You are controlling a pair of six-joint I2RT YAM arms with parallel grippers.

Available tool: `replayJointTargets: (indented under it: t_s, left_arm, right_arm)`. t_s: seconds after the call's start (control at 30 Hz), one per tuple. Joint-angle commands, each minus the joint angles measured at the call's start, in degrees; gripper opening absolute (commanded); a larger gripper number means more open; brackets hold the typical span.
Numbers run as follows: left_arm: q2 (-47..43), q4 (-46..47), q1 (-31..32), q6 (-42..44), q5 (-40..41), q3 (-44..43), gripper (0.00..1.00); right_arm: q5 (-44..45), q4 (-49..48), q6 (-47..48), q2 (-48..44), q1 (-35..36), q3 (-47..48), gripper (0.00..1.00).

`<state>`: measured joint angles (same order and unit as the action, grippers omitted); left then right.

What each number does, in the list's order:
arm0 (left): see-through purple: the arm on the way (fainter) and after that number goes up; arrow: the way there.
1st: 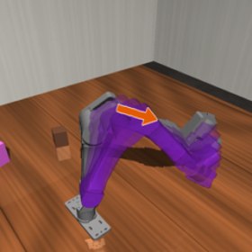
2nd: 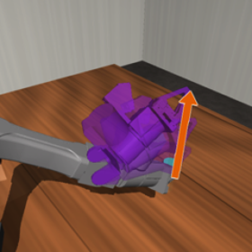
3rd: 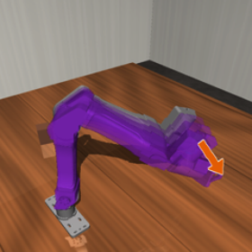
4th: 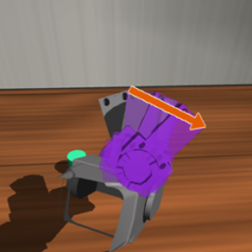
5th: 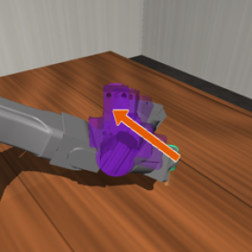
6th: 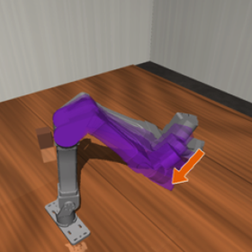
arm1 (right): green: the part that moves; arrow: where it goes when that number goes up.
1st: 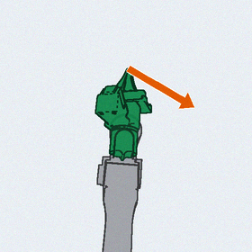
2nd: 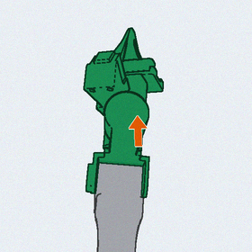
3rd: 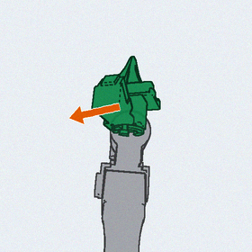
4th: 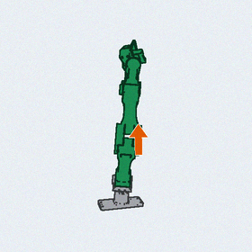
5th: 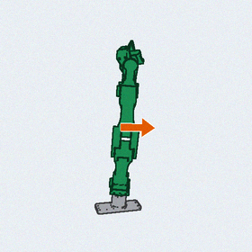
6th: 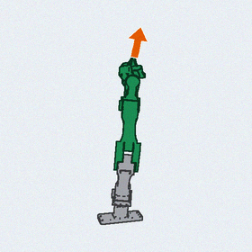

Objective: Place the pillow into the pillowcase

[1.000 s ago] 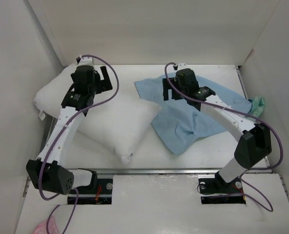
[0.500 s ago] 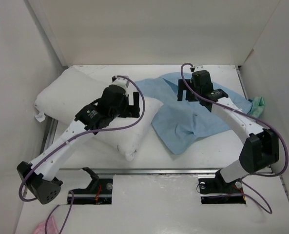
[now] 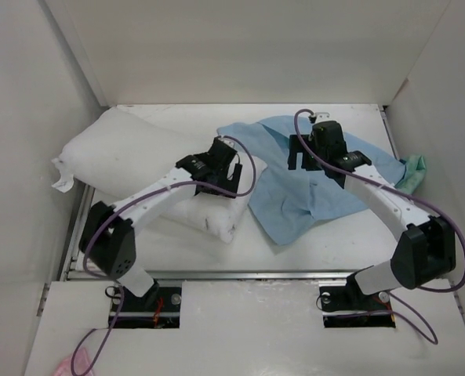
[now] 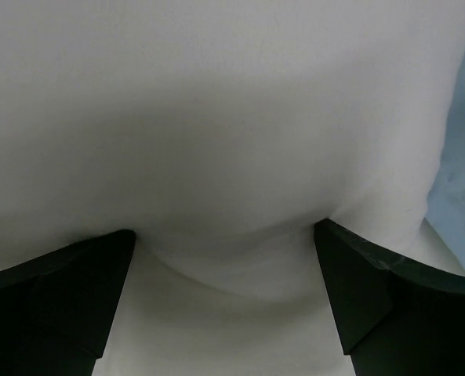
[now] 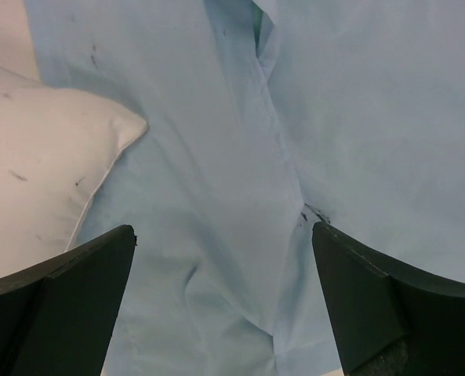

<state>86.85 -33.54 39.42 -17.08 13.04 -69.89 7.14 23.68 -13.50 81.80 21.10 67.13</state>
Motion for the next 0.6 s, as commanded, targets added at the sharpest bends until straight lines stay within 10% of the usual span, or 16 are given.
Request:
replayJointTargets:
  t_s: [0.0,0.07,0.1,0.13,0.57]
  left_arm:
    - [10.7,2.5,0.3,3.7,0.5,-3.1,1.00]
    - [14.5,1.8,0.3,4.5,1.2,-5.4,0.68]
    - [16.8,1.8,0.3,4.5,1.9,-6.0,0.21]
    - [17.6,2.5,-0.3,3.4,1.9,-6.6,0.00]
    - [-5.6,8.1,-4.4,7.4,14.3,-17.1,0.00]
  right_arm:
    - [3.6,-1.4,-0.7,1.5,-0.7,-0.3,1.00]
    - [4.4,-1.4,-0.7,2.0,-1.3,-0.3,1.00]
    - [4.9,-1.4,-0.7,2.7,-1.3,-0.3,1.00]
    - [4.9,-1.4,-0.7,2.7,-2.0,-0.3,1.00]
    - [11.7,0.3,-2.9,28.0,-3.3,25.7,0.97]
